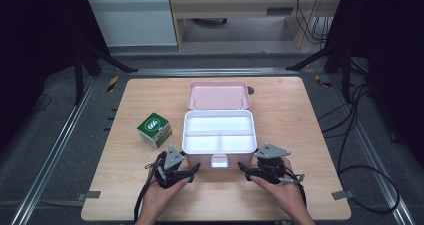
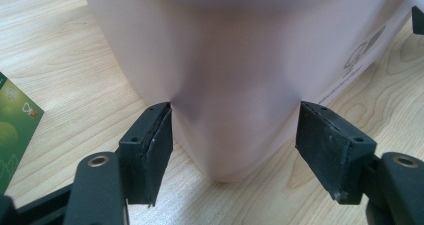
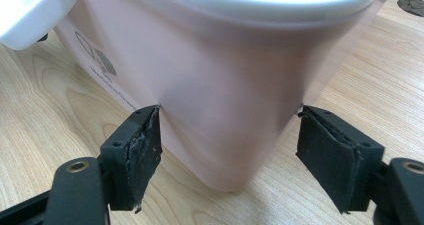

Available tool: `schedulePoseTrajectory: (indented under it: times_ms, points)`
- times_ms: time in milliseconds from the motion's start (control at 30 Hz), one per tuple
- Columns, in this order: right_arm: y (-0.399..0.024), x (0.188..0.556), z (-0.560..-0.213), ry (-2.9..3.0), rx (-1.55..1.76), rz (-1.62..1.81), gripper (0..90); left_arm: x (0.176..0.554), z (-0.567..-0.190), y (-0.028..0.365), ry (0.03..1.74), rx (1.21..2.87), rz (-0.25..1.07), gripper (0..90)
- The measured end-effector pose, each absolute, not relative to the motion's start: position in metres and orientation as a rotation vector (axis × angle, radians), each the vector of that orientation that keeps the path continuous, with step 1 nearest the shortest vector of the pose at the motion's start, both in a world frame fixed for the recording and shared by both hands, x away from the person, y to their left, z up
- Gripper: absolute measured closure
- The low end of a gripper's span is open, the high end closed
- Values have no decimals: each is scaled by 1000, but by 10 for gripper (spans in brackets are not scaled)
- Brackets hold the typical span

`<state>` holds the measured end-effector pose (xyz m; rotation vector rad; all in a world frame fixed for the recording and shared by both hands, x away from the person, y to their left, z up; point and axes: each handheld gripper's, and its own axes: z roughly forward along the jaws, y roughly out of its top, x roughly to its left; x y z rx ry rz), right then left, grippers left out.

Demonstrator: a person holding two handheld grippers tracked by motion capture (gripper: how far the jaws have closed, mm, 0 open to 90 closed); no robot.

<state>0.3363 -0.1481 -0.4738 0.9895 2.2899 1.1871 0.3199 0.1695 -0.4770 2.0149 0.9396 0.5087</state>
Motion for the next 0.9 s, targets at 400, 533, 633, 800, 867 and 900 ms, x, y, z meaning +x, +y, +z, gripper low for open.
schedulePoseTrajectory:
  times_ms: [400,533,633,800,867,900]
  points:
    - [-171,322,-484,2272,1055,1153,106,325,-445,198,853,2108,422,130]
    - [-180,321,-486,2267,1071,1147,93,335,-422,206,818,2145,430,96]
    - [-183,321,-486,2260,1077,1156,98,343,-404,210,791,2150,447,86]
    - [-186,323,-487,2252,1088,1154,135,360,-381,206,735,2172,432,80]
    - [-186,324,-488,2248,1099,1155,150,366,-374,203,728,2172,435,82]
    - [-187,324,-489,2249,1101,1154,154,369,-371,201,728,2171,427,84]
